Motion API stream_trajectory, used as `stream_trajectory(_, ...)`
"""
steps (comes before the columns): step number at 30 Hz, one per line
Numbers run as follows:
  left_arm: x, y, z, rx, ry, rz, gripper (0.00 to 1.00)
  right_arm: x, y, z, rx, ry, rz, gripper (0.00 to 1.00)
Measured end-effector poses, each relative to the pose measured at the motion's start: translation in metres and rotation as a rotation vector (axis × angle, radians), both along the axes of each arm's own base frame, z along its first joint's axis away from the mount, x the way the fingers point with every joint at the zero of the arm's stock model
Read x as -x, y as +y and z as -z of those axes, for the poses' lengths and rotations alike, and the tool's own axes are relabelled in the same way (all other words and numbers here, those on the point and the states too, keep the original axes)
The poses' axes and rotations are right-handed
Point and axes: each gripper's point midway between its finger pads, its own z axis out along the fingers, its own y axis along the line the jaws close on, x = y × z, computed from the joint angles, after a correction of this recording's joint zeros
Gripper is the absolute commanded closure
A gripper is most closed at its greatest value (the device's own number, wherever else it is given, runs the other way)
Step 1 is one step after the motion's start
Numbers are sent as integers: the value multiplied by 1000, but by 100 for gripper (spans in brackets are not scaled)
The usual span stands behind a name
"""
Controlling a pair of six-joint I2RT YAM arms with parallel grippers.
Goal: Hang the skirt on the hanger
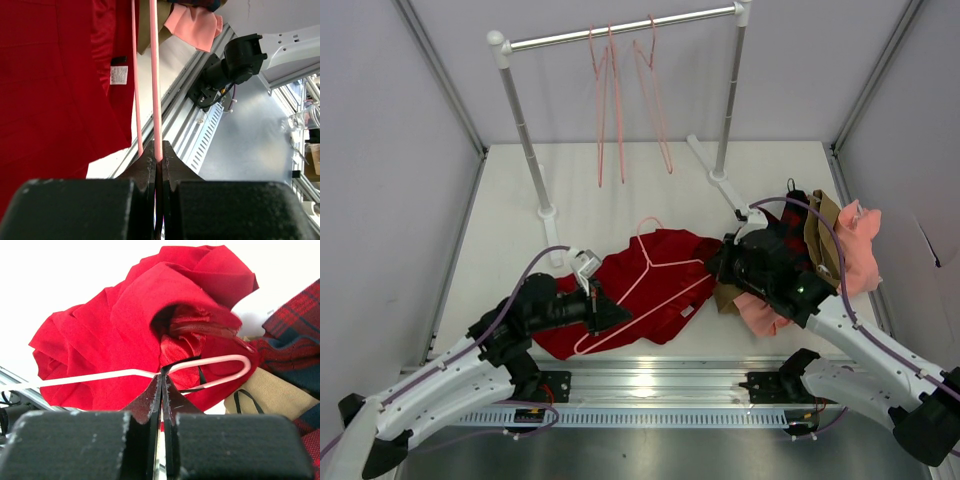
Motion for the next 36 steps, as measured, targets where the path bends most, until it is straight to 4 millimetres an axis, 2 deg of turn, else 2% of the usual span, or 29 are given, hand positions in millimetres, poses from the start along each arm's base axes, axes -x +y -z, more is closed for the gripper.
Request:
stream_trajectory(7,-2,-7,4,15,-53,16,100,10,4,1,6,29,-66,97)
stream_trajectory(10,-1,-9,4,22,-74,25,100,15,3,3,17,50,-85,89)
stream_trajectory(11,-1,-10,2,26,-84,26,100,15,2,2,21,59,-86,77)
stream_trajectory(13,-1,-10,-3,40,-106,26,100,16,-1,0,22,71,-82,68)
stream_trajectory(14,-1,-10,-5,47,-118,29,100,16,-3,-2,27,80,-80,58)
stream_trajectory(17,0,-10,-13,68,-152,35,100,13,-14,-13,32,92,-44,37)
stream_trajectory(18,0,-9,-15,72,-163,37,100,11,-18,-18,31,91,-26,12)
stream_trajectory(22,-1,-8,-20,77,-194,32,100,6,-35,-48,17,62,32,9)
stream_trajectory(26,-5,-9,-32,80,-230,27,100,3,-42,-99,-38,-29,59,1)
stream_trajectory(29,-10,-11,-42,73,-255,22,100,4,-43,-131,-86,-99,67,1)
stream_trajectory(31,-14,-14,-51,66,-269,15,100,5,-40,-143,-122,-129,60,2)
stream_trajectory(36,-24,-20,-72,34,-313,7,100,10,-22,-157,-200,-178,-41,5)
